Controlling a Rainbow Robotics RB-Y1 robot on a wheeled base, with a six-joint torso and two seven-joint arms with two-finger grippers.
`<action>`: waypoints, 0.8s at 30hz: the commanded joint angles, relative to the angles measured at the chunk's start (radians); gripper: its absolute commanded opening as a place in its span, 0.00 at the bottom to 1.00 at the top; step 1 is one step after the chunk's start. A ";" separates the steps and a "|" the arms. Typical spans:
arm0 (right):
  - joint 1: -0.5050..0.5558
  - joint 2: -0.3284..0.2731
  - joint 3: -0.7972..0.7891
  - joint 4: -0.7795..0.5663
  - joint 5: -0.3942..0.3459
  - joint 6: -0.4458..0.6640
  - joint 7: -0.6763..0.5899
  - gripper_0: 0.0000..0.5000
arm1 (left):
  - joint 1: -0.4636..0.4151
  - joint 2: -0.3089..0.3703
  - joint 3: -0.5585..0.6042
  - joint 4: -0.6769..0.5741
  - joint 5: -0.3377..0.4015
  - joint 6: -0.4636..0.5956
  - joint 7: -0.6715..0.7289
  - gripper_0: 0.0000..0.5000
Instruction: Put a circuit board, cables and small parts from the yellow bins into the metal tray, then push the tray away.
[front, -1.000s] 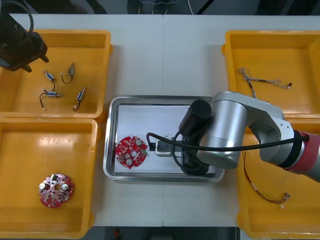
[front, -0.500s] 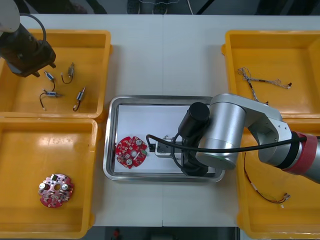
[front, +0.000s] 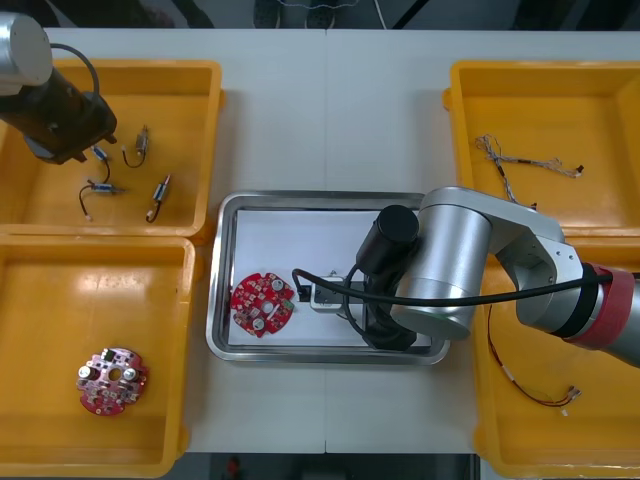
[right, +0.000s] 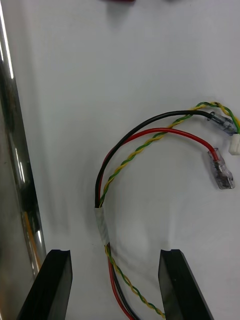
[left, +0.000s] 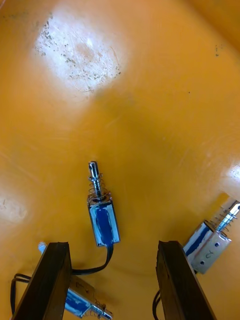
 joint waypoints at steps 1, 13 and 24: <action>-0.009 0.025 -0.017 -0.014 0.012 -0.008 -0.017 1.00 | -0.054 -0.012 -0.028 0.022 0.000 -0.024 0.003 1.00; -0.006 0.044 -0.169 -0.065 -0.058 0.128 -0.029 1.00 | -0.012 -0.018 -0.030 0.023 -0.002 -0.092 -0.006 1.00; -0.006 0.062 -0.391 -0.109 -0.080 0.305 -0.034 1.00 | 0.028 -0.023 -0.030 0.025 0.000 -0.115 -0.017 1.00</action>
